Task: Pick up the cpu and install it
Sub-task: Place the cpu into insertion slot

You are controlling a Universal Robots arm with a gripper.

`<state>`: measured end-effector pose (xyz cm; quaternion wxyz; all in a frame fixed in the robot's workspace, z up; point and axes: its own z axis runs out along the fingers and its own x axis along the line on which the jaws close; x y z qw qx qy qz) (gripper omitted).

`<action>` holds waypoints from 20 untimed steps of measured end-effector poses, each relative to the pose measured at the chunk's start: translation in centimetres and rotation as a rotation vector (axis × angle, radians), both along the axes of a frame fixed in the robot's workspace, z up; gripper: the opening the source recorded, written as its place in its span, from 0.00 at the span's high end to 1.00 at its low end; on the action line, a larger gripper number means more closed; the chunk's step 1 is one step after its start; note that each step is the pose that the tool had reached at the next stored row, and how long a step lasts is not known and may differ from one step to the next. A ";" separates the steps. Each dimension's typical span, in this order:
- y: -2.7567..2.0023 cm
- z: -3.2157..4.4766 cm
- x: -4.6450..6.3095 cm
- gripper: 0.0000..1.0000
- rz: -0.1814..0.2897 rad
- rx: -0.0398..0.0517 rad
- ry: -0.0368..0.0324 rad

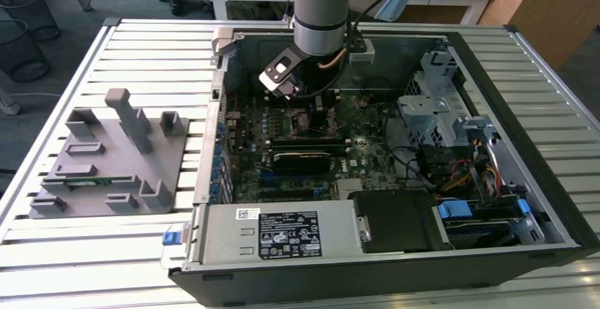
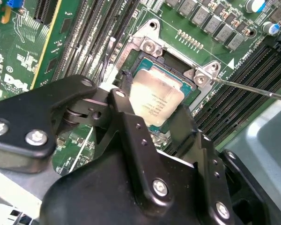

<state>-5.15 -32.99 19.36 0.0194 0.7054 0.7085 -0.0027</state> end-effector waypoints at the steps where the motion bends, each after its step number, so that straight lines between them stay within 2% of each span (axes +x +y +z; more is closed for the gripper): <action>1: 0.00 0.00 0.0 0.40 0.000 -0.0003 0.0001; 12: -0.01 0.06 0.0 0.40 0.000 -0.0004 0.0001; 19: -0.01 0.96 0.0 0.41 0.000 -0.0003 0.0002; 20: -0.01 1.03 0.0 0.47 0.000 -0.0003 0.0002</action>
